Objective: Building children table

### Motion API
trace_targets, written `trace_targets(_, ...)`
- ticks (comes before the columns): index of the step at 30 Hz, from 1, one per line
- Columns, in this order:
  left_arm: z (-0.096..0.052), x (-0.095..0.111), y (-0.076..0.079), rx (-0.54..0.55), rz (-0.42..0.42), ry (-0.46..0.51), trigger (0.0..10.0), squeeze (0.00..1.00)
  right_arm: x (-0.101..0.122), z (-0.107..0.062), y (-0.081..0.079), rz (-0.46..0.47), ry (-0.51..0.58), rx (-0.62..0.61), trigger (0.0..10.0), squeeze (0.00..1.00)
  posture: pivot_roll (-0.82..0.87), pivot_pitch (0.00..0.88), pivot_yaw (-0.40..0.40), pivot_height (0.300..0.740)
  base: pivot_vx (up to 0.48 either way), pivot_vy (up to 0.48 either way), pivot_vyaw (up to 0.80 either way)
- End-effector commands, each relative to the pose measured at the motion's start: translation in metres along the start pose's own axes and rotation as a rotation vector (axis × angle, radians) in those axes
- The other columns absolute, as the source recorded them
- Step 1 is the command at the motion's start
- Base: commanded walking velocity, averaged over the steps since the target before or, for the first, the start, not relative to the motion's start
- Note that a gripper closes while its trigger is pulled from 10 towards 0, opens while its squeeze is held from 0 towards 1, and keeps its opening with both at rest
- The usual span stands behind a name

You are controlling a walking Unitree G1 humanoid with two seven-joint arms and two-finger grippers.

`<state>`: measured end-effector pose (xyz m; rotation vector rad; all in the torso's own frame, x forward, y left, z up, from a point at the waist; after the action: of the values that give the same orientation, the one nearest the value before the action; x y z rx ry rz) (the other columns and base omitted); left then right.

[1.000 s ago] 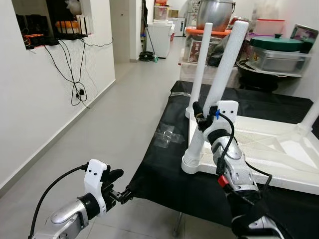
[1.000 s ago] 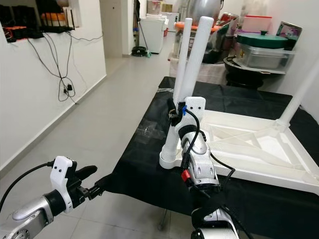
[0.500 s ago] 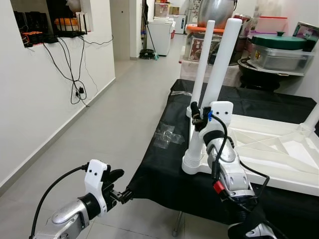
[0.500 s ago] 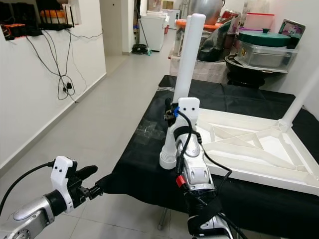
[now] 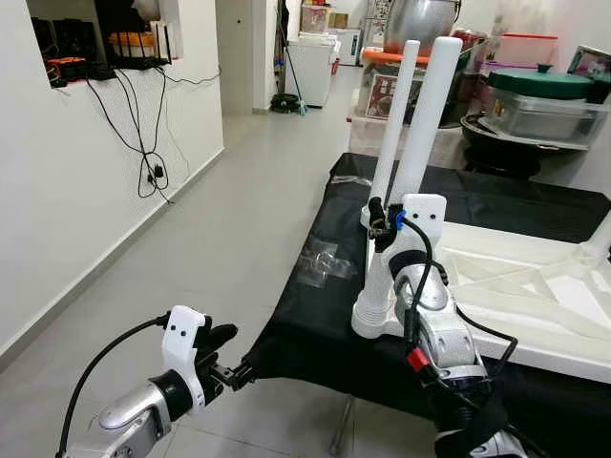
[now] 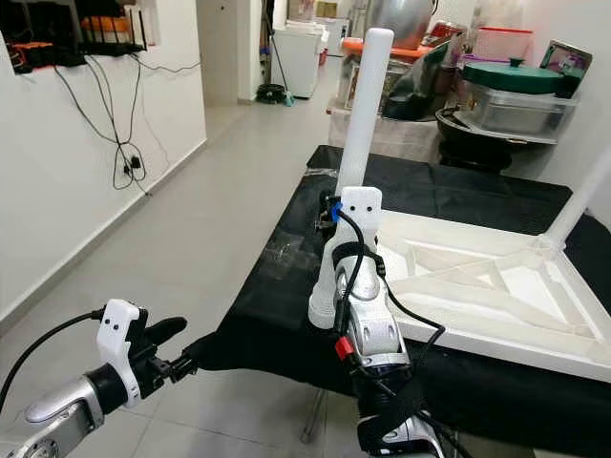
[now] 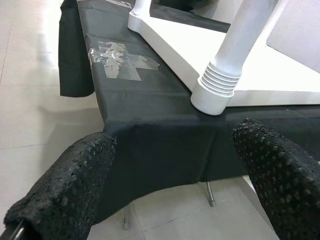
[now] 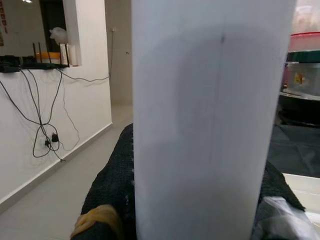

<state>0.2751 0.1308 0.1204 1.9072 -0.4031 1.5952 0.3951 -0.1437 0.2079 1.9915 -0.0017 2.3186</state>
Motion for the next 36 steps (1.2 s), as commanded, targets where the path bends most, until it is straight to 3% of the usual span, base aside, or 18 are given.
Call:
trace_targets(1, 0.002, -0.002, 0.000, -0.001, 0.007, -0.004, 10.0, 0.00, -0.055, -0.013, 0.023, -0.056, -0.222, -0.094, 10.0, 0.00, 0.06, 0.000, -0.068, 0.740, 0.000, 0.000, 0.00)
trace_targets(3, 0.002, -0.001, 0.000, -0.001, 0.007, -0.004, 10.0, 0.00, -0.055, -0.013, 0.024, -0.058, -0.222, -0.103, 10.0, 0.00, 0.06, 0.000, -0.068, 0.740, 0.000, 0.000, 0.00)
trace_targets(8, 0.002, -0.002, 0.000, -0.003, 0.007, -0.005, 10.0, 0.00, -0.063, -0.021, 0.040, -0.069, -0.273, -0.275, 10.0, 0.00, 0.06, 0.000, -0.065, 0.740, 0.000, 0.000, 0.00)
trace_targets(13, 0.002, -0.002, 0.000, -0.004, 0.007, -0.005, 10.0, 0.00, -0.064, -0.028, 0.038, -0.057, -0.272, -0.334, 10.0, 0.00, 0.06, 0.000, -0.065, 0.740, 0.000, 0.000, 0.00)
trace_targets(15, 0.002, -0.002, 0.000, -0.004, 0.007, -0.005, 10.0, 0.00, -0.064, -0.030, 0.038, -0.087, -0.274, -0.359, 10.0, 0.00, 0.06, 0.000, -0.065, 0.740, 0.000, 0.000, 0.00)
trace_targets(16, 0.002, -0.002, 0.000, -0.003, 0.007, -0.005, 10.0, 0.00, -0.063, -0.033, 0.039, -0.197, -0.289, -0.407, 10.0, 0.00, 0.06, 0.000, -0.065, 0.740, 0.000, 0.000, 0.00)
trace_targets(18, 0.002, -0.002, 0.000, -0.003, 0.007, -0.005, 10.0, 0.00, -0.063, -0.034, 0.038, -0.220, -0.292, -0.416, 10.0, 0.00, 0.06, 0.000, -0.065, 0.740, 0.000, 0.000, 0.00)
trace_targets(29, 0.001, -0.003, 0.000, 0.002, 0.004, -0.006, 10.0, 0.00, -0.067, -0.044, 0.046, -0.185, -0.370, -0.580, 10.0, 0.00, 0.06, 0.000, -0.067, 0.740, 0.000, 0.000, 0.00)
trace_targets(36, 0.001, -0.002, -0.001, 0.001, 0.005, -0.007, 10.0, 0.00, -0.074, -0.050, 0.048, -0.153, -0.422, -0.616, 10.0, 0.00, 0.06, 0.000, -0.067, 0.740, 0.000, 0.000, 0.00)
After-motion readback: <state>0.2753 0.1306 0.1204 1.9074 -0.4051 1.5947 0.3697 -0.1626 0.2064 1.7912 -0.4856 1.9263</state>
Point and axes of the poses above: a point about 5 cm out from each wrist's last joint towards the gripper, its own z axis pointing out of the wrist towards the gripper, its own x axis along the axis of the wrist's last joint, y = z × x, the point moved 4 cm from there along z, pointing out of the wrist towards the gripper, and after that the axes turned 3 degrees about -z, right-handed, at the moved point
